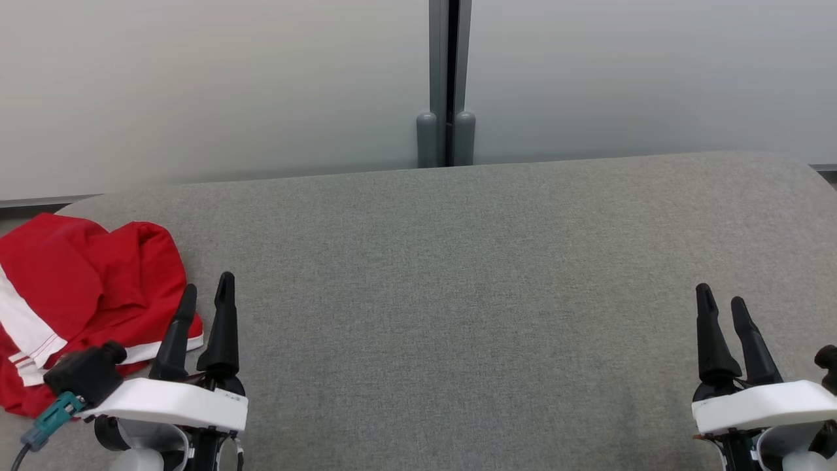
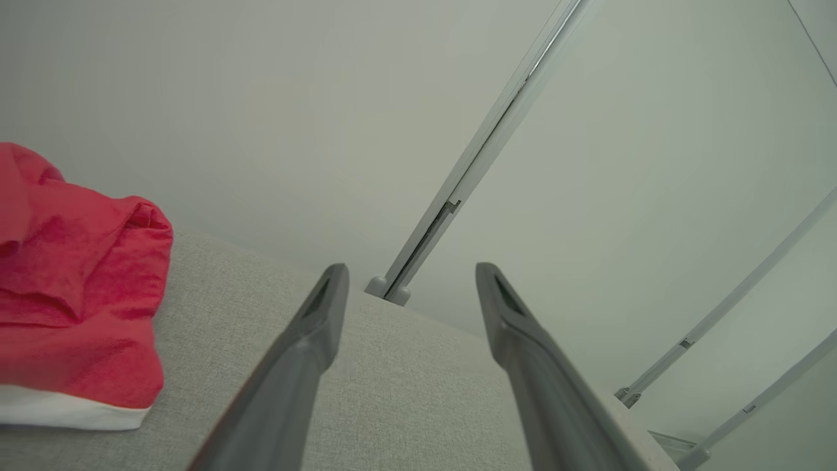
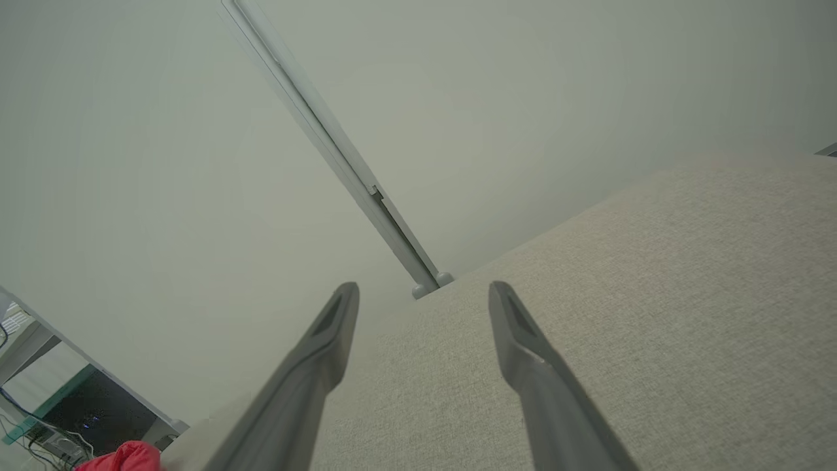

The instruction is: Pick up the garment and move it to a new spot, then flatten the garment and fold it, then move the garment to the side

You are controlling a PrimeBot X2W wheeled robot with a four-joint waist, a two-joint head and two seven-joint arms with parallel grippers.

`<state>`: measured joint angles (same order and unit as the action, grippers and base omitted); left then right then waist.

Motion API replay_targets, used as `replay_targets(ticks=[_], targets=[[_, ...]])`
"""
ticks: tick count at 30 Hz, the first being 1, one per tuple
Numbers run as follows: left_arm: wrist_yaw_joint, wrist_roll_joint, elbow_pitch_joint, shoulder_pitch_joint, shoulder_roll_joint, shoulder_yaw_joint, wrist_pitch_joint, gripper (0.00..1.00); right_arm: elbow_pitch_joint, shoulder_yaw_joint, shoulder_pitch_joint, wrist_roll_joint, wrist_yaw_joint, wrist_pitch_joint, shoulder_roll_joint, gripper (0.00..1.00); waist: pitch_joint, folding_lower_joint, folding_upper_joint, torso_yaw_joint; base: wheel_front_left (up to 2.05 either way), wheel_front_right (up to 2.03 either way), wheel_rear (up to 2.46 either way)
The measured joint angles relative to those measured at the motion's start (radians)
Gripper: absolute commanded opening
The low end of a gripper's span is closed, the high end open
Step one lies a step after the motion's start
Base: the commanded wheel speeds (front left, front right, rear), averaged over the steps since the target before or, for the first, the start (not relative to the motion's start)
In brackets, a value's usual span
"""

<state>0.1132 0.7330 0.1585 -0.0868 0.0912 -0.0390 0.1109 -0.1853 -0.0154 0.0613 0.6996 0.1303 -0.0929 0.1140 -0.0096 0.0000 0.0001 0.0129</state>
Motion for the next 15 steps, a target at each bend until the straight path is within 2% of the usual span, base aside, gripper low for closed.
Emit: replay_targets(ticks=[15], targets=[[-0.018,-0.219,0.033,0.023,0.013,-0.024,0.04,1.0,-0.018,-0.025,-0.018,-0.185,0.0,-0.021,-0.001,1.0,-0.004,0.0,0.0,0.005,0.0,0.0,0.0]])
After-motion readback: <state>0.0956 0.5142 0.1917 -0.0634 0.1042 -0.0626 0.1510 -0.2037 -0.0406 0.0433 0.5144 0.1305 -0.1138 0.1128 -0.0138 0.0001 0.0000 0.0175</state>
